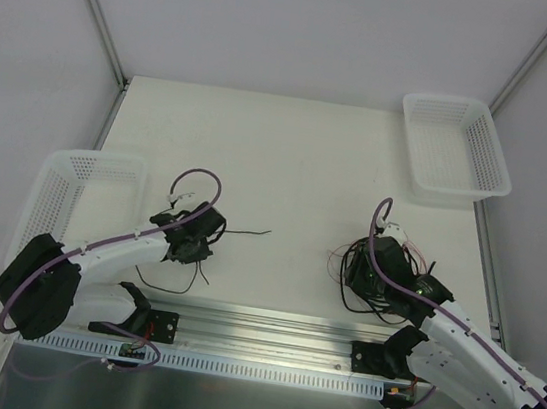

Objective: Untangle the cables

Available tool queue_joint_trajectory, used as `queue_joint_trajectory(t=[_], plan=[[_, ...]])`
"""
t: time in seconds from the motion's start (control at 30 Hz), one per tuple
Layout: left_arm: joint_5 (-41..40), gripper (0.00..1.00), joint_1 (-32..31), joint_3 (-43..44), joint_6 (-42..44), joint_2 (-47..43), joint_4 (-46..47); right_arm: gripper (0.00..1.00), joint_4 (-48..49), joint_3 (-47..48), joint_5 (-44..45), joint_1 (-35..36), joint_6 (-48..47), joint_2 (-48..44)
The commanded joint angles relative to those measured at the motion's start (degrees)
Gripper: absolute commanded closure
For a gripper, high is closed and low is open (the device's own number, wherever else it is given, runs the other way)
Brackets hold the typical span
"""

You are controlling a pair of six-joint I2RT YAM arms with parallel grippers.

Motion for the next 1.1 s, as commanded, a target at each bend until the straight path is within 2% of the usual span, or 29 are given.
queue_joint_trajectory(t=[0.0, 0.27, 0.43, 0.63, 0.83, 1.07], plan=[[7.5, 1.0, -2.0, 5.7, 4.3, -0.4, -0.3, 0.55, 1.0, 2.6, -2.5, 0.8, -1.8, -1.2], [12.4, 1.0, -6.9, 16.7, 12.0, 0.1, -0.4, 0.4, -3.3, 11.7, -4.0, 3.0, -4.8, -2.9], [12.5, 1.0, -7.0, 23.3, 17.8, -2.2, -2.7, 0.39, -4.6, 14.0, -4.1, 3.6, -5.7, -4.2], [8.7, 1.0, -4.9, 37.9, 25.3, -4.0, -8.3, 0.38, -5.8, 13.9, -3.9, 4.0, -5.8, -5.7], [2.3, 1.0, 4.0, 48.9, 31.4, -5.4, -14.7, 0.38, -7.1, 13.3, -3.1, 4.1, -5.7, -7.2], [-3.3, 1.0, 18.6, 51.6, 36.4, -10.4, -18.0, 0.38, -8.4, 13.7, -3.5, 4.0, -5.7, -7.4]])
